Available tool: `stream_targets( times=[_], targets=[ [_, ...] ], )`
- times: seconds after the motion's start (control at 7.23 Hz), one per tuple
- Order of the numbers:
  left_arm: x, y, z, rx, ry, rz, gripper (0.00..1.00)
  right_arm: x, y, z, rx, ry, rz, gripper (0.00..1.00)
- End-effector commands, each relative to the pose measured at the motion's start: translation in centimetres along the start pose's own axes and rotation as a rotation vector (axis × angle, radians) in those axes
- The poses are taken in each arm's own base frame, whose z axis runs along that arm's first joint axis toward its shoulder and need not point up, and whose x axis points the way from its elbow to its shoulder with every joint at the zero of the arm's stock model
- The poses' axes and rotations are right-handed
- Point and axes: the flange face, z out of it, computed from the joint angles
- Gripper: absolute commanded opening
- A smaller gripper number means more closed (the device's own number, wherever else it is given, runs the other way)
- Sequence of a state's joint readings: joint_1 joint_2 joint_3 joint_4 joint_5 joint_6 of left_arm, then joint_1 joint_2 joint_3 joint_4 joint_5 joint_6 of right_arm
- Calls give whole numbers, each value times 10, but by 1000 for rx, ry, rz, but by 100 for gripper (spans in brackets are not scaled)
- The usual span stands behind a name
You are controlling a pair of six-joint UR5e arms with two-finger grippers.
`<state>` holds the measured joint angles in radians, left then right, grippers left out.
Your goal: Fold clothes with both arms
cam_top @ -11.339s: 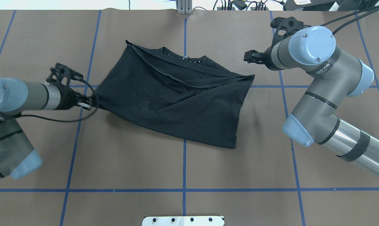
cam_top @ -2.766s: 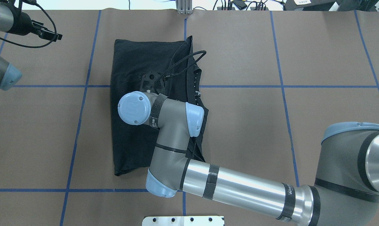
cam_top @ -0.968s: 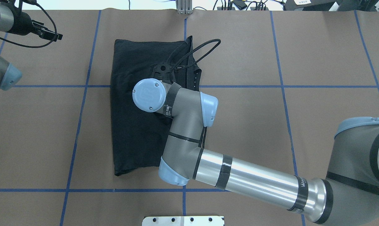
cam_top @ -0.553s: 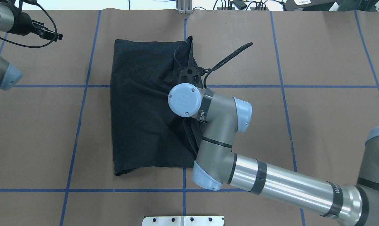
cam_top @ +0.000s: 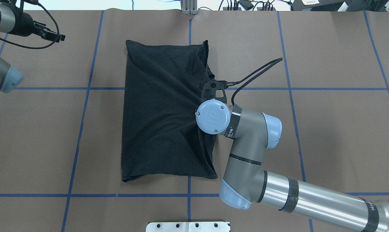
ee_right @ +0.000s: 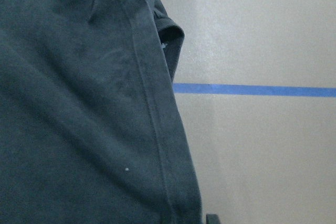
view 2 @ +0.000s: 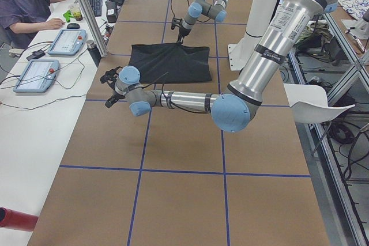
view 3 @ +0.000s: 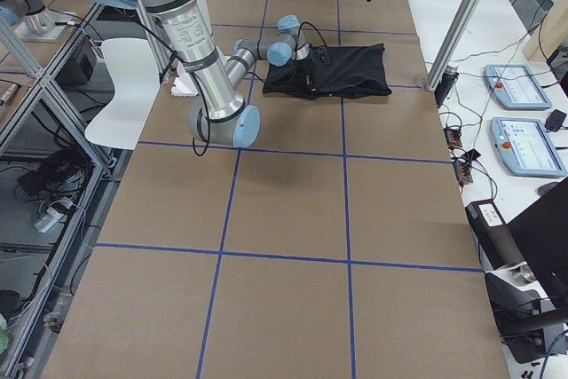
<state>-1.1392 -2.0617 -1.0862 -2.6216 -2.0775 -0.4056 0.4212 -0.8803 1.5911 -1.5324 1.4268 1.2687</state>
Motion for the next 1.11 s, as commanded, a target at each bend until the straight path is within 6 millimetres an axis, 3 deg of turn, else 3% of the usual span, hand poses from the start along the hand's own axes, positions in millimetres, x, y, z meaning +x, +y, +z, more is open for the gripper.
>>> stream_targets(
  times=[0.0, 0.14, 0.41, 0.55, 0.69, 0.97],
  targets=[
    [3, 2, 3, -4, 3, 2, 100, -7, -9, -47, -13, -63, 12, 100],
    [3, 2, 3, -4, 3, 2, 100, -14, 7, -62, -41, -49, 5, 100],
    [3, 2, 3, -4, 3, 2, 100, -39, 76, -64, -75, -36, -8, 99],
    [2, 3, 3, -5, 2, 1, 100, -46, 100, -62, -62, -12, -44, 93],
    [3, 3, 3, -7, 5, 2, 100, -44, 110, -56, -75, 31, -65, 72],
    [2, 4, 4, -8, 3, 1, 100, -38, 113, -49, -74, 96, -119, 33]
  ],
)
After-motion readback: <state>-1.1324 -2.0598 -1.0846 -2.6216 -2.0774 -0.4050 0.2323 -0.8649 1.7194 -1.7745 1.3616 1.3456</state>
